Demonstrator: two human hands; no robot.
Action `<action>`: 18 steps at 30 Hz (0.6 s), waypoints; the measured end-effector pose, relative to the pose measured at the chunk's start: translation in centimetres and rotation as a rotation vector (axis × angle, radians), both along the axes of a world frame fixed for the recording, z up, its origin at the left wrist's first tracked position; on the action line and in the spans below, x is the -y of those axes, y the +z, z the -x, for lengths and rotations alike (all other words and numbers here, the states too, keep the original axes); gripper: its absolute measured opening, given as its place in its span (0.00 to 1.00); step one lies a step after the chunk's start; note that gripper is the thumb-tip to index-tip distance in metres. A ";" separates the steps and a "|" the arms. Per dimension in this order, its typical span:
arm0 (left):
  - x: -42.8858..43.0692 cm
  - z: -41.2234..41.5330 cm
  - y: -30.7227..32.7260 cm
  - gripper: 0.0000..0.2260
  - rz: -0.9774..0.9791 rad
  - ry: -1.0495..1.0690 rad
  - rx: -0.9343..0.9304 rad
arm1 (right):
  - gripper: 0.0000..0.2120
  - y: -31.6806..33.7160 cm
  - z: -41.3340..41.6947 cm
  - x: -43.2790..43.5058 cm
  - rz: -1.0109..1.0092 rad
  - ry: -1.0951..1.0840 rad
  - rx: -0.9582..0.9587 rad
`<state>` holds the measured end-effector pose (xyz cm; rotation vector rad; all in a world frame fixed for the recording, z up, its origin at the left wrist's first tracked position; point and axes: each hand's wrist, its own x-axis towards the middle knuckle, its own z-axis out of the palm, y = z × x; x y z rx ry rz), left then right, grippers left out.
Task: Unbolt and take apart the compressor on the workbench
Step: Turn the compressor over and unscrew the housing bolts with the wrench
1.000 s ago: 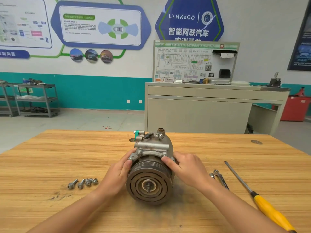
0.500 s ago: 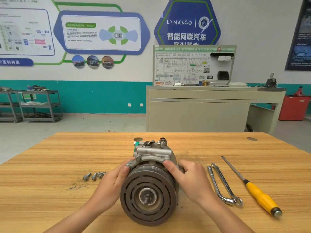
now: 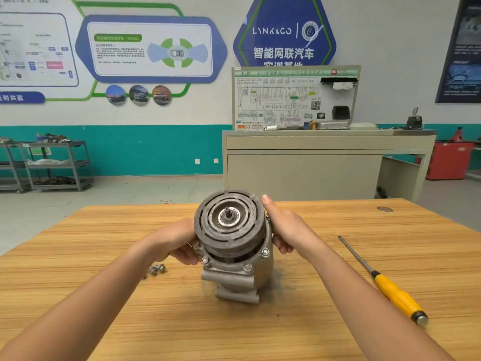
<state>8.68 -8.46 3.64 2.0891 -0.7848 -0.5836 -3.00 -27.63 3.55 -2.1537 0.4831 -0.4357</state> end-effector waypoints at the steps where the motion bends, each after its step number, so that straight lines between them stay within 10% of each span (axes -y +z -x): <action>1: 0.2 -0.2 -0.2 0.14 0.023 0.012 -0.039 | 0.36 -0.2 -0.6 0.3 -0.019 -0.011 0.009; 18: 4.4 -2.1 -3.6 0.27 0.162 0.342 0.053 | 0.23 -4.4 -1.5 2.0 -0.285 -0.161 0.191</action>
